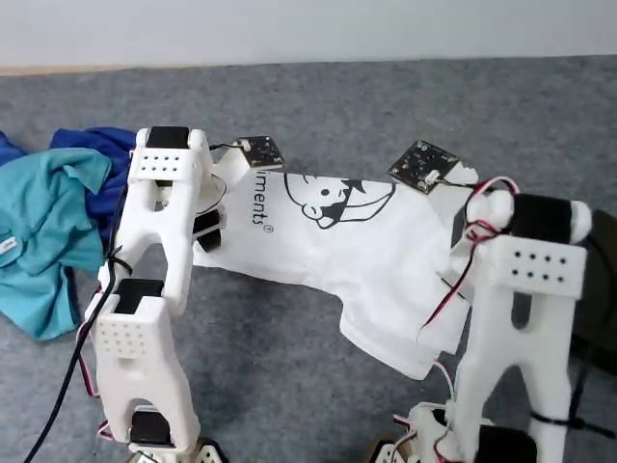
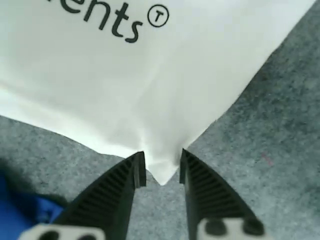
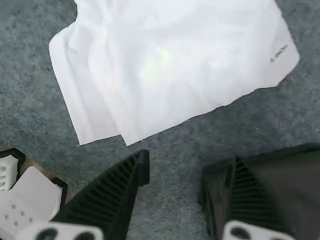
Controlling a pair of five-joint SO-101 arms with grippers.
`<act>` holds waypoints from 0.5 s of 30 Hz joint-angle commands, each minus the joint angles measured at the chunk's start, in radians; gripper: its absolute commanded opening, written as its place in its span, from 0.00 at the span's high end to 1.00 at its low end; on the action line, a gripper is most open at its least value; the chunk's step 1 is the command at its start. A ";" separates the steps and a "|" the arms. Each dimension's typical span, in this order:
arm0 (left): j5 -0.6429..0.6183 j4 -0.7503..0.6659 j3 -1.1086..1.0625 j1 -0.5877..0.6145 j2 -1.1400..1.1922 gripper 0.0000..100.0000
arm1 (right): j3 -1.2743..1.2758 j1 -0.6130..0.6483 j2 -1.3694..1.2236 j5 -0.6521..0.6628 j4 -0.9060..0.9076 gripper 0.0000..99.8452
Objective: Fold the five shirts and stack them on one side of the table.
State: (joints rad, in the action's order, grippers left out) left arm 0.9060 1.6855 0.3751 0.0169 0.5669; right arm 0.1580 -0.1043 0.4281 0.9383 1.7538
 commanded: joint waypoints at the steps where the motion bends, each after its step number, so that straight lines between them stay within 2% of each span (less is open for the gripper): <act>1: 0.006 0.034 0.081 0.005 -0.075 0.87 | -0.038 0.004 0.076 -0.012 0.042 0.74; 9: 0.003 0.063 0.325 0.106 -0.074 0.88 | -0.034 0.007 0.101 -0.055 0.041 0.74; 12: 0.002 0.069 0.325 0.133 -0.074 0.88 | -0.034 0.008 0.096 -0.091 0.038 0.74; 15: 0.002 0.069 0.282 0.144 -0.069 0.94 | -0.034 0.010 0.071 -0.144 0.033 0.74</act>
State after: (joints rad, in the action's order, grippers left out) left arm 0.9060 1.7238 0.6636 0.1519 0.5669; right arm 0.1580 -0.1028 0.4956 0.8416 1.7538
